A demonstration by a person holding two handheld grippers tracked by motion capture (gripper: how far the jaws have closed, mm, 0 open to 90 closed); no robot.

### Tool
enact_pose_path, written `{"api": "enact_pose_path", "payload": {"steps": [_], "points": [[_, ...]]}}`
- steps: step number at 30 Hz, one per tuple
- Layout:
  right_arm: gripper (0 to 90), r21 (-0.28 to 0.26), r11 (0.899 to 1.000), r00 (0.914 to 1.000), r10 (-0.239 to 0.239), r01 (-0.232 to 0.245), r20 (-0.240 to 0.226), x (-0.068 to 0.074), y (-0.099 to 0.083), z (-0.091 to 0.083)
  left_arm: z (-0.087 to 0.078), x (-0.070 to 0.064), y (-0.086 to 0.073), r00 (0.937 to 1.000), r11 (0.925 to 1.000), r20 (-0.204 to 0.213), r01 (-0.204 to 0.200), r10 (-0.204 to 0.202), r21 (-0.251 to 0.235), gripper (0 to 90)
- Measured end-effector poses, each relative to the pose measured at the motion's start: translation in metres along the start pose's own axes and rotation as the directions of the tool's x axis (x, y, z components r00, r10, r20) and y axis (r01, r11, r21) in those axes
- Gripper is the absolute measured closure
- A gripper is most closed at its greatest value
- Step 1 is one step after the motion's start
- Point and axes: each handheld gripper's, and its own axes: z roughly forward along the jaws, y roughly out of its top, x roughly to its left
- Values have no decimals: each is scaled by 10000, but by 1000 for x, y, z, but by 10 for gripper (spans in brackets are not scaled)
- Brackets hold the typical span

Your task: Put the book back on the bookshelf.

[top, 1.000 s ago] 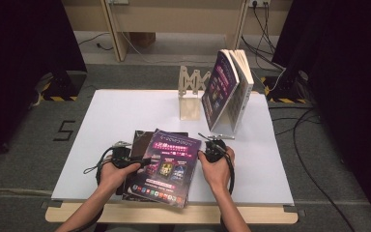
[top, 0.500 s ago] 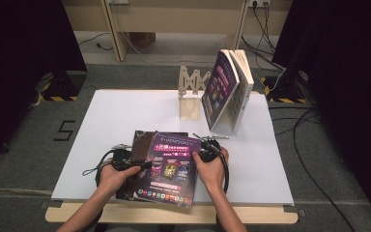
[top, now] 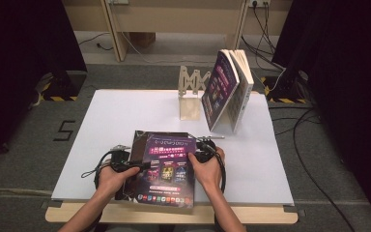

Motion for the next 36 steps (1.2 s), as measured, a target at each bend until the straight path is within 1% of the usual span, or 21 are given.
{"api": "enact_pose_path", "payload": {"steps": [2, 3, 5, 6, 8, 9, 11, 12, 13, 15, 16, 17, 20, 21, 22, 23, 26, 28, 32, 34, 36], "points": [[586, 210, 9998, 9999, 47, -44, -137, -2, 5, 0, 0, 0, 0, 10000, 10000, 22, -13, 13, -15, 527], [580, 122, 9999, 9999, -49, 51, -162, -4, 9, 1, 0, 0, -1, 10000, 10000, 11, -50, 50, -4, 526], [555, -67, 10000, 10000, -28, 28, 10, -6, 16, 3, 0, 0, -1, 10000, 10000, 16, -73, 73, 1, 525], [545, -188, 9997, 9999, -148, 149, 60, -8, 20, 6, 0, 0, -1, 10000, 10000, 32, -52, 52, -8, 526], [540, -306, 9995, 9998, -91, 96, 154, -9, 28, 10, 0, 0, -1, 10000, 10000, 39, -68, 68, -9, 527], [533, -336, 9993, 9996, -152, 159, 222, -10, 31, 12, 0, 0, -1, 10000, 10000, 44, -74, 74, -13, 527], [528, -282, 9996, 9999, 21, -18, 111, -13, 38, 17, 0, 0, -1, 9999, 10000, 56, -95, 95, -26, 526], [528, -378, 9992, 9998, -121, 126, 137, -16, 41, 20, 0, 0, -1, 9999, 9999, 68, -107, 107, -30, 525], [528, -487, 9988, 9997, -61, 72, 235, -17, 43, 20, 0, 1, -1, 9999, 9999, 80, -120, 120, -31, 525], [527, -478, 9988, 9998, 65, -55, 199, -19, 45, 23, 0, 1, -1, 9999, 10000, 107, -93, 93, -28, 527], [527, -448, 9990, 9998, -42, 51, 195, -20, 46, 25, 0, 1, -1, 9999, 9999, 123, -103, 103, -6, 527], [527, -405, 9992, 9999, -9, 16, 165, -21, 47, 27, 0, 1, -1, 9999, 9999, 93, -110, 110, -26, 527], [527, -298, 9993, 9997, 233, -231, 57, -23, 51, 29, 0, 0, -2, 9999, 9999, 46, -106, 106, -54, 527], [527, -327, 9994, 9999, 115, -112, 92, -24, 52, 30, 0, 0, -2, 9999, 9999, 32, -103, 103, -67, 526], [526, -240, 9996, 9998, 180, -179, 13, -24, 53, 30, 0, 0, -2, 9999, 9999, 34, -103, 103, -98, 526], [525, -255, 9994, 9997, 217, -219, -95, -24, 54, 31, 0, 0, -2, 9999, 9999, 19, -120, 121, -102, 525], [525, -345, 9992, 9997, 182, -188, -168, -24, 58, 32, 0, 0, -3, 9999, 9998, -5, -156, 156, -155, 525], [525, -359, 9988, 9993, 311, -319, -229, -25, 60, 32, 0, 0, -4, 9999, 9997, -12, -138, 138, -212, 525], [525, -237, 9988, 9988, 413, -420, -263, -25, 61, 35, -1, 1, -4, 9999, 9998, 62, -125, 126, -185, 528], [525, -189, 9992, 9989, 344, -350, -318, -26, 61, 37, -1, 1, -4, 9999, 9997, 54, -88, 89, -206, 529], [531, -155, 9987, 9986, 472, -476, -255, -26, 60, 37, -1, 1, -4, 10000, 9998, 68, -55, 56, -216, 529]]}}
